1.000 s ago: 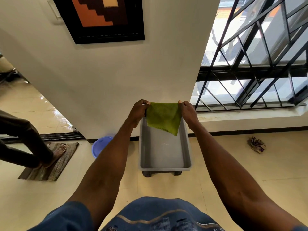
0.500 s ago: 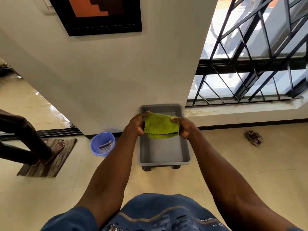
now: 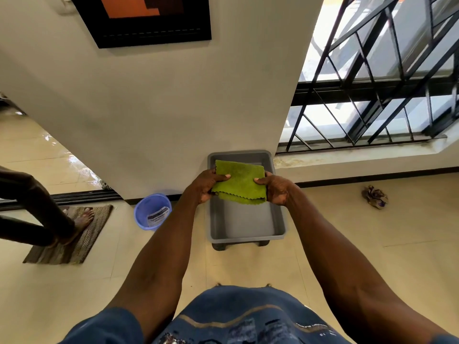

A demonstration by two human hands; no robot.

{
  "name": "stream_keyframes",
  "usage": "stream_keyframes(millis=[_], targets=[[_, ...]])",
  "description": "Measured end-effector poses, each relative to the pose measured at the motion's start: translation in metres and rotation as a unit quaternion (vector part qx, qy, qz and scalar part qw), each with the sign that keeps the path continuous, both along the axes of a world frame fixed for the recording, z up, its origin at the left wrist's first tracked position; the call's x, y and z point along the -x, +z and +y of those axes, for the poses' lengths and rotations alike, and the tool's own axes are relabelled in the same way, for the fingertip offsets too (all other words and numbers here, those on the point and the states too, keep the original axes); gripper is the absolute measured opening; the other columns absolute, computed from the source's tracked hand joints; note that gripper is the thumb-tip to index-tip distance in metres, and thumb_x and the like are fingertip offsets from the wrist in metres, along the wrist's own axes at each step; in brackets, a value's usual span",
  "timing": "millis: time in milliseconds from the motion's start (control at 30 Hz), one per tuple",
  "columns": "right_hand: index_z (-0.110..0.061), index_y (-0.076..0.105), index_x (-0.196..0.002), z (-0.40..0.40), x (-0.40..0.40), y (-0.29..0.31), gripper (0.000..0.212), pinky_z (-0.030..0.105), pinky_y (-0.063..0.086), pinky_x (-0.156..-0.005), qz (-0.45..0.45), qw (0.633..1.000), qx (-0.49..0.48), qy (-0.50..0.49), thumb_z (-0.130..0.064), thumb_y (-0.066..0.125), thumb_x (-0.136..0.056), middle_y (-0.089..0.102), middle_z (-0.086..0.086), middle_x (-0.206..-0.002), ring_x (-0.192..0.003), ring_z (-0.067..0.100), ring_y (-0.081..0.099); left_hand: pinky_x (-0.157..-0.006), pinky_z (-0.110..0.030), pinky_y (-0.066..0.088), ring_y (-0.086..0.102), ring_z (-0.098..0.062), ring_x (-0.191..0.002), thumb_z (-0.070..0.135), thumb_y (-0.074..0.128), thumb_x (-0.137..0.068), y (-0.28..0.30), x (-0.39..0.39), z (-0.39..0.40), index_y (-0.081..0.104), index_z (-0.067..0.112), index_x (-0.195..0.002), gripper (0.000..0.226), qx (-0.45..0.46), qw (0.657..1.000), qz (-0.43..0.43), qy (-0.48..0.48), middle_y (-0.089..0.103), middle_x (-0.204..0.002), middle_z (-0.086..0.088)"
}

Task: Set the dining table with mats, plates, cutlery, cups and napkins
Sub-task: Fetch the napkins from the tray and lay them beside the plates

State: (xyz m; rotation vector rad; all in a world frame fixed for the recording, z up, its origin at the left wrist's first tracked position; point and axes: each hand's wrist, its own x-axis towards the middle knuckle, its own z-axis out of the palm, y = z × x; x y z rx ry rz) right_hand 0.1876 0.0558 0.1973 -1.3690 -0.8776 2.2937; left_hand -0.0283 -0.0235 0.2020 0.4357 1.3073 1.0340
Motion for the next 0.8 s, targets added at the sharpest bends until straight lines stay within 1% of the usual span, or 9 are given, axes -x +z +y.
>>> stream_keyframes(millis=[133, 233, 367, 400, 467, 533, 600, 700, 800], targets=[[-0.016, 0.054, -0.132, 0.001, 0.004, 0.004, 0.052, 0.047, 0.059, -0.079, 0.042, 0.999, -0.016, -0.004, 0.012, 0.054, -0.087, 0.060, 0.014, -0.130, -0.112, 0.037, 0.060, -0.074, -0.037, 0.061, 0.071, -0.025, -0.093, -0.006, 0.064, -0.087, 0.002, 0.012, -0.001, 0.063, 0.014, -0.120, 0.039, -0.009, 0.999, -0.022, -0.021, 0.073, -0.106, -0.008], [-0.012, 0.054, -0.130, 0.002, 0.007, 0.006, 0.051, 0.042, 0.060, -0.078, 0.056, 0.998, -0.025, -0.022, 0.016, 0.049, -0.089, 0.063, 0.015, -0.124, -0.107, 0.034, 0.063, -0.080, -0.036, 0.059, 0.071, -0.024, -0.091, -0.016, 0.055, -0.086, -0.001, 0.019, 0.001, 0.062, 0.006, -0.120, 0.041, -0.023, 0.999, -0.028, -0.026, 0.072, -0.106, -0.008], [-0.007, 0.062, -0.110, -0.001, 0.017, 0.007, 0.038, 0.032, 0.061, -0.068, 0.051, 0.994, -0.046, -0.090, 0.019, 0.042, -0.090, 0.072, 0.011, -0.097, -0.089, 0.026, 0.068, -0.089, -0.046, 0.056, 0.068, -0.036, -0.097, -0.015, 0.055, -0.086, -0.003, 0.024, 0.008, 0.059, -0.007, -0.126, 0.041, -0.029, 0.999, 0.037, 0.001, 0.067, -0.113, -0.024], [-0.007, 0.063, -0.105, -0.002, 0.020, 0.007, 0.037, 0.031, 0.061, -0.066, 0.049, 0.991, -0.054, -0.110, 0.019, 0.040, -0.091, 0.074, 0.009, -0.088, -0.083, 0.023, 0.070, -0.087, -0.048, 0.057, 0.068, -0.039, -0.096, -0.011, 0.054, -0.088, -0.003, 0.025, 0.011, 0.063, -0.006, -0.121, 0.035, -0.028, 0.998, 0.048, 0.015, 0.069, -0.108, -0.026], [-0.006, 0.064, -0.096, -0.004, 0.022, 0.006, 0.035, 0.032, 0.061, -0.067, 0.054, 0.984, -0.070, -0.152, 0.017, 0.038, -0.092, 0.074, 0.007, -0.078, -0.074, 0.021, 0.071, -0.073, -0.040, 0.060, 0.069, -0.035, -0.083, -0.008, 0.048, -0.091, 0.000, 0.026, 0.016, 0.074, 0.001, -0.098, 0.028, -0.021, 0.997, 0.064, 0.048, 0.074, -0.086, -0.017], [-0.006, 0.064, -0.082, -0.007, 0.020, 0.004, 0.036, 0.031, 0.060, -0.063, 0.068, 0.977, -0.085, -0.185, 0.015, 0.037, -0.092, 0.071, 0.010, -0.075, -0.072, 0.024, 0.067, -0.066, -0.033, 0.056, 0.063, -0.030, -0.077, -0.014, 0.040, -0.089, 0.000, 0.028, 0.022, 0.075, 0.015, -0.062, 0.052, -0.038, 0.996, 0.067, 0.054, 0.070, -0.077, -0.011], [-0.011, 0.062, -0.065, -0.009, 0.016, 0.003, 0.044, 0.031, 0.058, -0.057, 0.072, 0.975, -0.105, -0.182, 0.013, 0.036, -0.092, 0.065, 0.014, -0.082, -0.076, 0.028, 0.062, -0.061, -0.027, 0.054, 0.061, -0.028, -0.074, -0.019, 0.035, -0.086, 0.002, 0.028, 0.026, 0.069, 0.017, -0.047, 0.064, -0.065, 0.995, 0.076, 0.030, 0.068, -0.071, -0.008], [-0.018, 0.065, -0.056, -0.011, 0.007, 0.005, 0.055, 0.033, 0.056, -0.053, 0.048, 0.976, -0.138, -0.163, 0.009, 0.037, -0.093, 0.064, 0.014, -0.093, -0.078, 0.030, 0.062, -0.064, -0.030, 0.054, 0.062, -0.028, -0.076, -0.017, 0.036, -0.088, 0.007, 0.021, 0.036, 0.068, 0.017, -0.051, 0.059, -0.080, 0.993, 0.090, -0.002, 0.066, -0.080, -0.012], [-0.017, 0.065, -0.061, -0.007, -0.008, 0.011, 0.041, 0.034, 0.055, -0.058, 0.061, 0.972, -0.124, -0.191, -0.001, 0.041, -0.089, 0.065, 0.010, -0.082, -0.074, 0.028, 0.059, -0.066, -0.034, 0.054, 0.061, -0.027, -0.076, -0.003, 0.039, -0.092, 0.011, 0.007, 0.048, 0.067, 0.013, -0.061, 0.045, -0.072, 0.996, 0.055, -0.013, 0.066, -0.082, -0.009]])
